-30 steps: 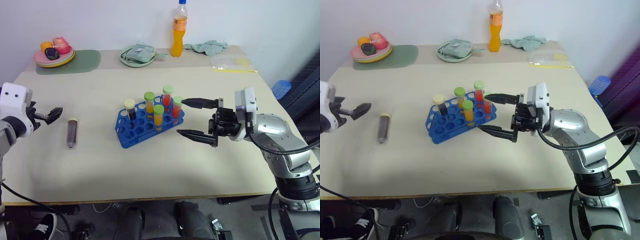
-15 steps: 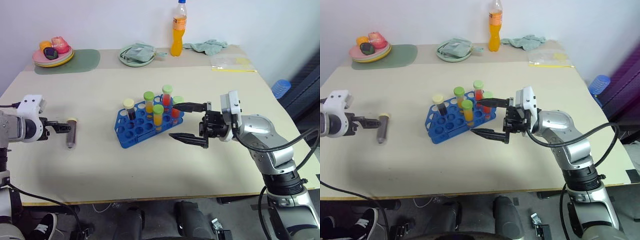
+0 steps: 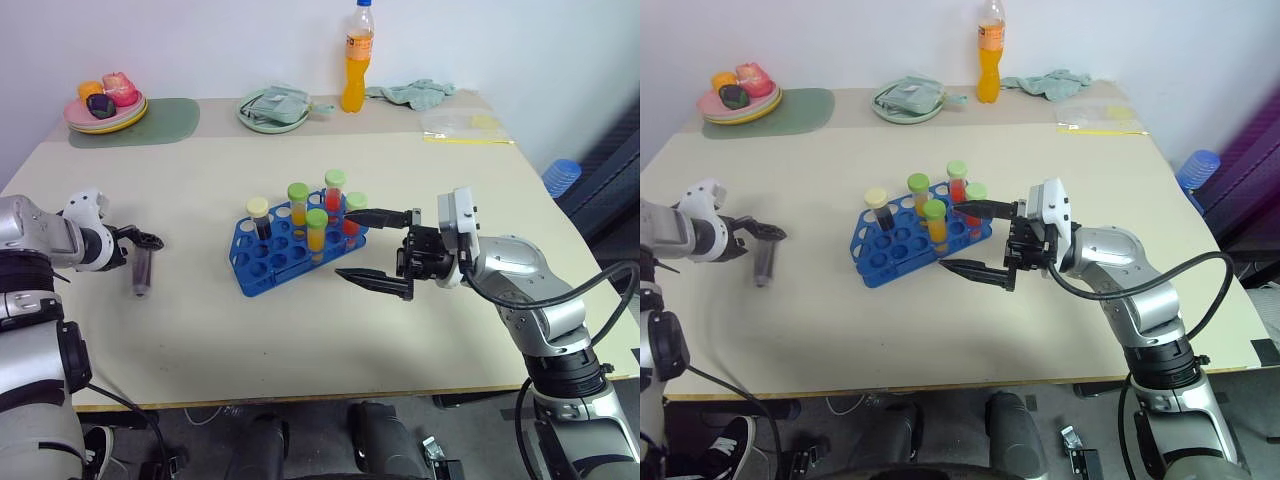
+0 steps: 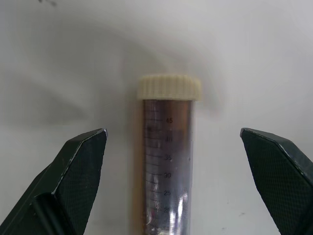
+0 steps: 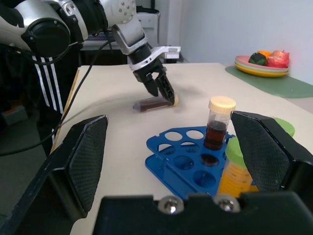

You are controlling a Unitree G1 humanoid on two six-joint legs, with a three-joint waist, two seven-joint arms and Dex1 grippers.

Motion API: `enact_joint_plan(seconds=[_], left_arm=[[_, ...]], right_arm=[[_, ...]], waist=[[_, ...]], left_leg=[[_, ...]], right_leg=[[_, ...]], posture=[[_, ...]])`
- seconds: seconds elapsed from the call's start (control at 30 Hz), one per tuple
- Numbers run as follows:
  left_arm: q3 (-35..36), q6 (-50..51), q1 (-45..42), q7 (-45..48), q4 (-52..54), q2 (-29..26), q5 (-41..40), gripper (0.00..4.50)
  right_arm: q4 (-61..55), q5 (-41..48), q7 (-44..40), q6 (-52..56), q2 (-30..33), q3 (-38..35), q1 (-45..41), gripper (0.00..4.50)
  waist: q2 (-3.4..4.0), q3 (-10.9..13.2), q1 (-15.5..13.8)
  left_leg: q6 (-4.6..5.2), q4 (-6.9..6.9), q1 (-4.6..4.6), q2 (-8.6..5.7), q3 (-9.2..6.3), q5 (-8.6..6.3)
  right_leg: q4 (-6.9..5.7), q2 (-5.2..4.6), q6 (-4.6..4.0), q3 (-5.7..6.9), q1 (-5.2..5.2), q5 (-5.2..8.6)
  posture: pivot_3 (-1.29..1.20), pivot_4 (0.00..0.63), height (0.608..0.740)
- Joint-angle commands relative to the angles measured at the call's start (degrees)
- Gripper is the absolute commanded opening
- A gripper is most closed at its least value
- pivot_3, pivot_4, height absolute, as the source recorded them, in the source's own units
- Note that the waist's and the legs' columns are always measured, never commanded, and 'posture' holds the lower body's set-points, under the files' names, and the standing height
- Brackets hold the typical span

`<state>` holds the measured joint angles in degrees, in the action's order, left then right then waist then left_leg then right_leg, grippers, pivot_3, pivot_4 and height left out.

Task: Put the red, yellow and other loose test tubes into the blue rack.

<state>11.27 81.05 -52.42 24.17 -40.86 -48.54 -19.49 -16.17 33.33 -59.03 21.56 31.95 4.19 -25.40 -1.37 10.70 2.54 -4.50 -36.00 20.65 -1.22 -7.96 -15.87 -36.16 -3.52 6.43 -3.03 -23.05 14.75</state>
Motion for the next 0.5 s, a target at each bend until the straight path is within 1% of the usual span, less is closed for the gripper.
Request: enact_joint_plan(seconds=[0.03, 0.13, 0.2, 0.23, 0.27, 0.4, 0.43, 0.47, 0.5], left_arm=[[-4.1, 0.7, -1.6, 4.1, -1.1, -2.3, 0.8, 4.50], [-6.6, 1.0, -2.5, 6.7, -3.2, -3.0, 1.3, 4.50], [-7.6, -1.0, -3.1, 7.5, -5.1, -2.9, 2.2, 4.00], [-8.1, -1.9, -3.4, 8.0, -5.7, -2.8, 2.6, 3.69], [-7.9, -2.6, -3.9, 8.0, -7.0, -2.5, 3.0, 3.30], [-7.8, -4.2, -4.9, 8.4, -9.7, -1.9, 4.1, 1.25], [-7.2, -4.8, -5.2, 7.7, -10.3, -2.0, 4.4, 0.84], [-5.6, -6.3, -5.5, 6.0, -10.7, -2.0, 4.6, 0.76], [-2.6, -8.2, -6.0, 2.9, -11.3, -1.8, 4.3, 0.76]], right_arm=[[-2.3, 0.2, 0.3, -0.3, -0.5, -0.2, 0.2, 4.44], [-2.3, 0.1, 0.6, -0.4, -0.7, 0.0, 0.5, 4.44], [-2.4, 0.1, 1.0, -0.3, -1.0, -0.1, 0.5, 4.50], [-2.4, 0.1, 1.1, -0.3, -1.1, -0.2, 0.5, 4.50], [-2.4, 0.0, 1.3, -0.2, -1.2, -0.2, 0.6, 4.50], [-3.0, -0.3, 2.1, 0.0, -1.5, -0.2, 1.4, 4.50], [-3.1, -0.5, 2.3, -0.2, -1.5, -0.3, 1.6, 4.50], [-3.2, -0.6, 2.6, -0.3, -1.6, -0.3, 1.7, 4.50], [-3.3, -0.7, 2.8, -0.3, -1.6, -0.3, 1.8, 4.50]], waist=[[0.00, 0.0, 0.0], [0.00, 0.0, 0.0], [0.00, 0.0, 0.0], [0.00, 0.0, 0.0], [0.00, 0.0, 0.0], [0.00, 0.0, -0.2], [0.00, 0.0, -0.2], [0.00, 0.0, -0.2], [0.00, 0.0, -0.1]], left_leg=[[0.00, 0.00, 0.00, 0.00, 0.00, 0.00], [0.00, 0.00, 0.01, -0.01, 0.01, 0.00], [0.00, 0.00, 0.00, -0.01, 0.01, 0.00], [0.00, 0.00, 0.00, -0.01, 0.01, 0.00], [0.00, 0.00, -0.01, -0.01, 0.01, 0.00], [0.00, -0.02, -0.01, -0.01, 0.00, 0.00], [0.00, -0.04, -0.02, -0.02, 0.00, 0.00], [0.00, -0.04, -0.02, -0.02, 0.00, 0.00], [0.00, -0.04, -0.03, -0.02, 0.00, 0.00]], right_leg=[[0.00, 0.00, 0.00, 0.00, 0.00, 0.00], [0.01, -0.01, 0.00, 0.00, 0.01, 0.00], [0.01, -0.01, 0.01, 0.00, 0.01, 0.00], [0.01, -0.01, 0.01, 0.00, 0.01, 0.00], [0.00, 0.00, 0.01, 0.00, 0.01, 0.00], [-0.02, 0.00, 0.01, 0.01, 0.02, 0.01], [-0.02, -0.01, 0.01, 0.01, 0.04, 0.01], [-0.01, -0.01, 0.01, 0.01, 0.04, 0.01], [-0.02, -0.01, 0.01, 0.01, 0.05, 0.01]], posture=[[0.00, 0.150, 0.740], [0.00, 0.150, 0.740], [0.00, 0.150, 0.740], [0.00, 0.150, 0.740], [0.00, 0.150, 0.740], [0.00, 0.150, 0.740], [0.00, 0.150, 0.740], [0.00, 0.150, 0.740], [0.00, 0.150, 0.740]])
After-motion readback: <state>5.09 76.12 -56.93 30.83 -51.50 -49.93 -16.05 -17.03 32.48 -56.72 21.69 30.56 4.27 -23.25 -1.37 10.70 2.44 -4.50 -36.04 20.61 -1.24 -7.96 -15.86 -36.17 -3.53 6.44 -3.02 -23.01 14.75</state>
